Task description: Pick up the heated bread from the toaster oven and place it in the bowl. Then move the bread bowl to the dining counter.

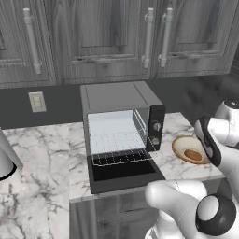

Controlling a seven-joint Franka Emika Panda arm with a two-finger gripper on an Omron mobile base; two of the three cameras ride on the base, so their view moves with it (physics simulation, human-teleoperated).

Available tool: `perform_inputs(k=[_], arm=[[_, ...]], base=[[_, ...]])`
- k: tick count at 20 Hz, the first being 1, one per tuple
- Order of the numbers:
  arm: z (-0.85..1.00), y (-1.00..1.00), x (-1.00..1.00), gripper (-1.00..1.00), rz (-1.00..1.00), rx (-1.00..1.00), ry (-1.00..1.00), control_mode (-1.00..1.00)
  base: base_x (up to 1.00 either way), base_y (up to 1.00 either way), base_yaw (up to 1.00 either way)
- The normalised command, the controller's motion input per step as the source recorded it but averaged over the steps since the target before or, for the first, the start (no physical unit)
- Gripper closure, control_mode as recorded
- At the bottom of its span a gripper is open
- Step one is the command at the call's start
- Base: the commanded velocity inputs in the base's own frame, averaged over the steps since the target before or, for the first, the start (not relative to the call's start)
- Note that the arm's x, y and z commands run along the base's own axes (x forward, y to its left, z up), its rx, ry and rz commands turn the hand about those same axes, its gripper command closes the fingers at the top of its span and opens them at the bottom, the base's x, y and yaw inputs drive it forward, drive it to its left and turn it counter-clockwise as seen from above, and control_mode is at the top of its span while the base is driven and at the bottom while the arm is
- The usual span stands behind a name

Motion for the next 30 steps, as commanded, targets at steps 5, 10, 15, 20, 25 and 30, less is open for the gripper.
perform_inputs(k=[5,10,15,20,25,30], arm=[[-0.24,-0.09,0.21,1.00,0.01,0.00,-0.02,-1.00],[-0.15,0.00,0.45,1.00,0.00,-0.01,-0.06,-1.00],[-0.22,0.00,0.42,1.00,0.01,0.00,-0.02,-1.00],[-0.20,0.01,0.24,-1.00,0.01,0.00,0.00,-1.00],[0.02,0.00,0.00,-1.00,0.00,0.00,0.00,-1.00],[0.12,0.03,-0.10,-1.00,-0.01,0.00,0.00,-1.00]], base=[[0.00,0.00,0.00],[0.00,0.00,0.00],[0.00,0.00,0.00],[0.00,0.00,0.00],[0.00,0.00,0.00],[0.00,0.00,0.00]])
